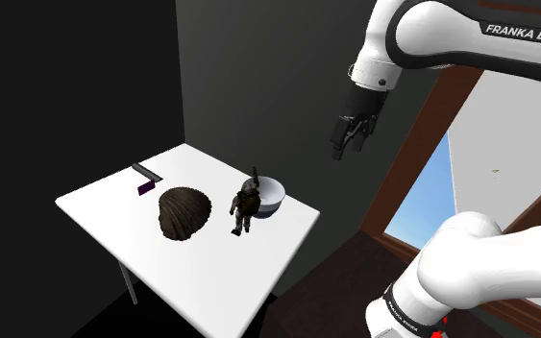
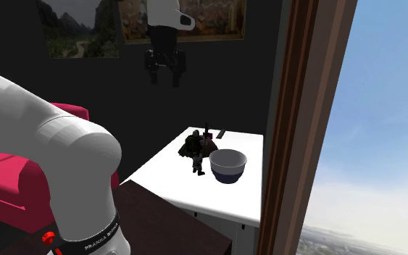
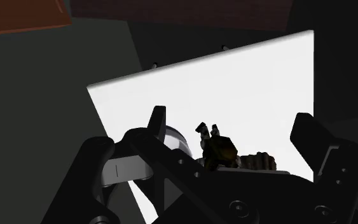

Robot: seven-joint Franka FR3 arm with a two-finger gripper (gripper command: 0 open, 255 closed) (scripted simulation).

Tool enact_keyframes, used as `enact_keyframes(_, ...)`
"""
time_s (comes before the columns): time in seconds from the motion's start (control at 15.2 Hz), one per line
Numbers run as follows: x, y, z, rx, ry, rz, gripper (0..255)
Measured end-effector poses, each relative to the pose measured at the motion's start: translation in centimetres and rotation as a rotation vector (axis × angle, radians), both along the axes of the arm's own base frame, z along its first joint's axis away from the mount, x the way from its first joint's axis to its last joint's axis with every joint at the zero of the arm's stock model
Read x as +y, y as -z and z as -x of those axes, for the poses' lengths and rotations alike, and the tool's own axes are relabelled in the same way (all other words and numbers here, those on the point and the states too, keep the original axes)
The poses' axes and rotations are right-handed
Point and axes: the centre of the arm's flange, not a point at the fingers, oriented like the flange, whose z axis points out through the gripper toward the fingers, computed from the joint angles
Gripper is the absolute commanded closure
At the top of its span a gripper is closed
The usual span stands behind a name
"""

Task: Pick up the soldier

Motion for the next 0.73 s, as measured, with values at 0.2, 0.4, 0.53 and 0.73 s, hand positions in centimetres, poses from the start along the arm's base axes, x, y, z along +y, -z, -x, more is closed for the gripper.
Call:
enact_keyframes(0.2,0.3,1.0,-1.4,0.002,0.008,0.005,0)
enact_keyframes(0.4,1.2,2.7,-4.2,0.004,0.026,0.018,0)
enact_keyframes(0.53,1.7,4.3,-6.6,0.005,0.039,0.026,0)
enact_keyframes(0.73,2.3,6.3,-10.1,0.007,0.058,0.039,0)
